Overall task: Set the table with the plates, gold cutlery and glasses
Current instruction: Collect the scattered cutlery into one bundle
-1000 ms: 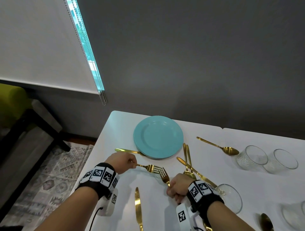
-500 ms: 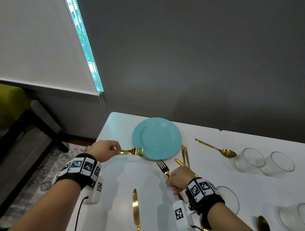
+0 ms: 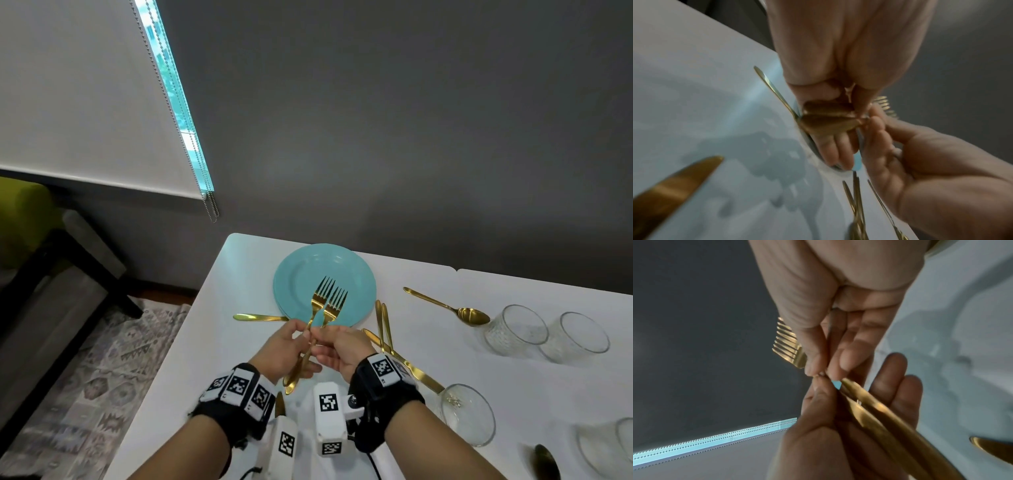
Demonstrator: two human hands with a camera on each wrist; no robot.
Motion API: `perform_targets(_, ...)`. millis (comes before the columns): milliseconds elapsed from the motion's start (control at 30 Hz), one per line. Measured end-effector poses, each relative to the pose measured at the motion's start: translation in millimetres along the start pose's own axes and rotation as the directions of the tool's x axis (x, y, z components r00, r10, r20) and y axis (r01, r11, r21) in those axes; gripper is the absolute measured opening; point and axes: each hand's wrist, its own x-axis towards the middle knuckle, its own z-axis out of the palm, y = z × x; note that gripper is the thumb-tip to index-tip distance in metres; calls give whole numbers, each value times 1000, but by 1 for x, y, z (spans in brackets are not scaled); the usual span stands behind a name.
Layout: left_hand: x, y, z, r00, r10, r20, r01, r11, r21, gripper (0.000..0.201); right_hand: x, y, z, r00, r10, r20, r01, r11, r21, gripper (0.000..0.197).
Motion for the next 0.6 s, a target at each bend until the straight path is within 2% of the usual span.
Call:
perform_targets(100, 1, -3, 6, 998, 37, -42, -34, 997, 72, 13, -1, 2, -3, 998, -21, -60, 16, 996, -84, 19)
perform_targets(200, 6, -7, 0, 991, 86, -106, -63, 976, 207, 13, -2, -7, -17, 981, -95, -170, 41, 954, -296, 26)
perform_targets(233, 8, -7, -4, 989, 84, -123, -55, 974, 221, 14, 1, -11, -26, 966, -130, -225, 28, 913, -406, 28)
perform_targets(300, 9, -6, -10, 986, 73, -148, -36, 970, 240, 19, 8, -17, -45, 891, -200, -407, -111, 775, -623, 32)
perform_targets(333, 9, -6, -12, 985, 68, -158, -28, 970, 242, 20, 13, -17, -56, 847, -234, -478, -160, 744, -649, 31)
perform_targets(433, 9, -4, -16, 985, 55, -162, -20, 977, 214, 22, 27, -12, -78, 800, -260, -541, -217, 714, -665, 14)
perform_targets(500, 7, -4, -17, 985, 51, -162, -16, 978, 209, 22, 36, -8, -84, 793, -259, -552, -257, 678, -688, 31)
perform_targets(600, 4, -5, -18, 985, 60, -160, -24, 975, 222, 22, 42, -10, -80, 776, -258, -576, -258, 703, -663, 38)
